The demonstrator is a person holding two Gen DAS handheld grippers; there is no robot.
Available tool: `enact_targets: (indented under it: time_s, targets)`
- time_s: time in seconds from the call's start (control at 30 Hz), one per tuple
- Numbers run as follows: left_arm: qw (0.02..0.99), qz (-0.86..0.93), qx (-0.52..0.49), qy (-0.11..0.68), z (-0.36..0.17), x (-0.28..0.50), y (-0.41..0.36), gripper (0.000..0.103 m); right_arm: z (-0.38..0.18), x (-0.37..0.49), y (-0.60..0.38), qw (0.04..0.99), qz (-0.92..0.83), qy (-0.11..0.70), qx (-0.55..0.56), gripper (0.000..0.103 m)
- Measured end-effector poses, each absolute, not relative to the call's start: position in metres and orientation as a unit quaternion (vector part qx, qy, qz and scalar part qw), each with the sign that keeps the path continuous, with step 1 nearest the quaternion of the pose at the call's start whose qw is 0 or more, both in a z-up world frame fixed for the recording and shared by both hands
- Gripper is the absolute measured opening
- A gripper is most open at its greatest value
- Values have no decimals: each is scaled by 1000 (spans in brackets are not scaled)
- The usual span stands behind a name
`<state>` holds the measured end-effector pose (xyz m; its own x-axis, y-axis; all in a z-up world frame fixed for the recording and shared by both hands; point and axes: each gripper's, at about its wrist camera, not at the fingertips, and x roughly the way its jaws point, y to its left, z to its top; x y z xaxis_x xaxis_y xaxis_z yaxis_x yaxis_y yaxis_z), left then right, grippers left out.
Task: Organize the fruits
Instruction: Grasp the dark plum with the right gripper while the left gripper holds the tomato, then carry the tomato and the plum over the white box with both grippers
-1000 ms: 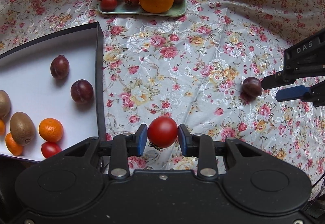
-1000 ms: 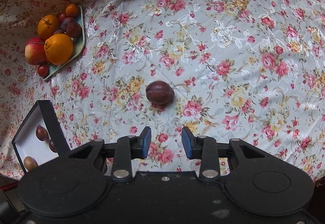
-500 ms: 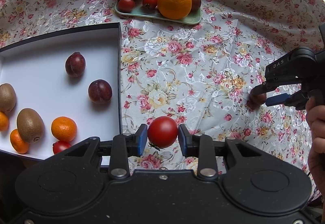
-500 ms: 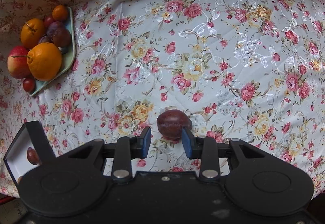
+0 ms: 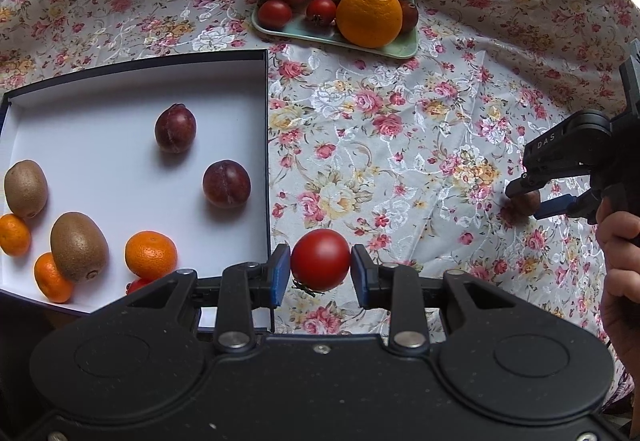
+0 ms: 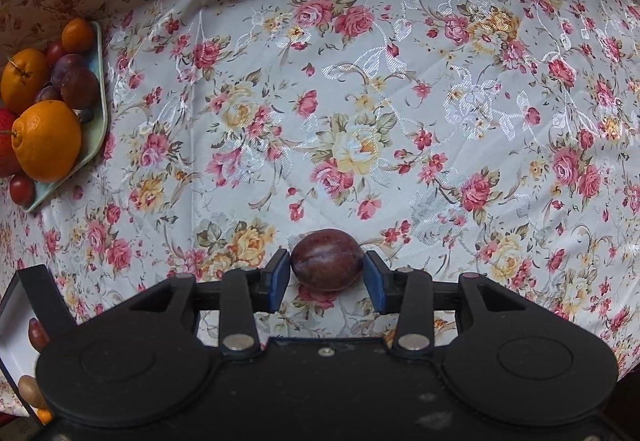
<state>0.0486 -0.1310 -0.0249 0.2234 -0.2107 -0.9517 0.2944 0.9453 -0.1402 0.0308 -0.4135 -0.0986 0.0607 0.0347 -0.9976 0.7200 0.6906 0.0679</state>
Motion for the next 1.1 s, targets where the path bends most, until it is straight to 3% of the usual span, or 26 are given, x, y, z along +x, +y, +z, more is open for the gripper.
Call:
enact_targets:
  time_s: [1.1]
  targets:
    - [821, -70, -7, 566, -7, 76, -26, 41, -26, 108, -219, 763, -65, 617, 181, 40]
